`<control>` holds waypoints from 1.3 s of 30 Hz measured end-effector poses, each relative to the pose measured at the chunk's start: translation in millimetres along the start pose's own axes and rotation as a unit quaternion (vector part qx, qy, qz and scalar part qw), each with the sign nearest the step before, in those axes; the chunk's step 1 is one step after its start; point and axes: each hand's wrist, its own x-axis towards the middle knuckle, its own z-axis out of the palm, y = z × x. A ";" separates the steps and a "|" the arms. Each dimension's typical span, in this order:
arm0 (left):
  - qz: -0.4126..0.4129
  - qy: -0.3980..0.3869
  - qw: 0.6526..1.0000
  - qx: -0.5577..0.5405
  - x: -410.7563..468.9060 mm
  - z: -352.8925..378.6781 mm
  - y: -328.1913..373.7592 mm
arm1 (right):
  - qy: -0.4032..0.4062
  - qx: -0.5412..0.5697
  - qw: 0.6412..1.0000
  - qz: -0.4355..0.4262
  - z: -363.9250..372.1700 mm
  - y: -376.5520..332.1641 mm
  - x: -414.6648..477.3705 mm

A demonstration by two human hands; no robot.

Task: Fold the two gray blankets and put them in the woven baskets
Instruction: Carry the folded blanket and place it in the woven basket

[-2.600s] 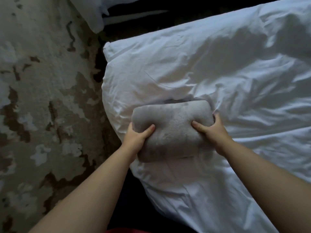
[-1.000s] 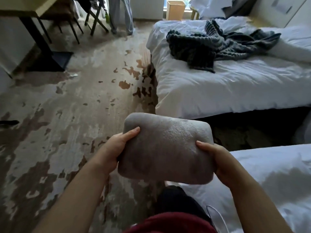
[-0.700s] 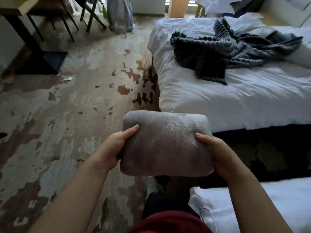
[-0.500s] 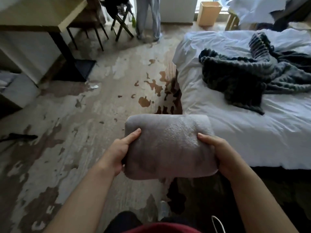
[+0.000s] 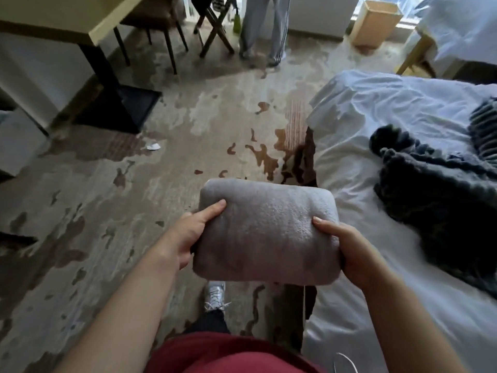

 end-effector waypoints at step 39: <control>-0.059 -0.081 0.989 0.109 775.8 425.9 619.6 | 0.097 0.129 0.986 0.039 -194.5 -632.3 740.0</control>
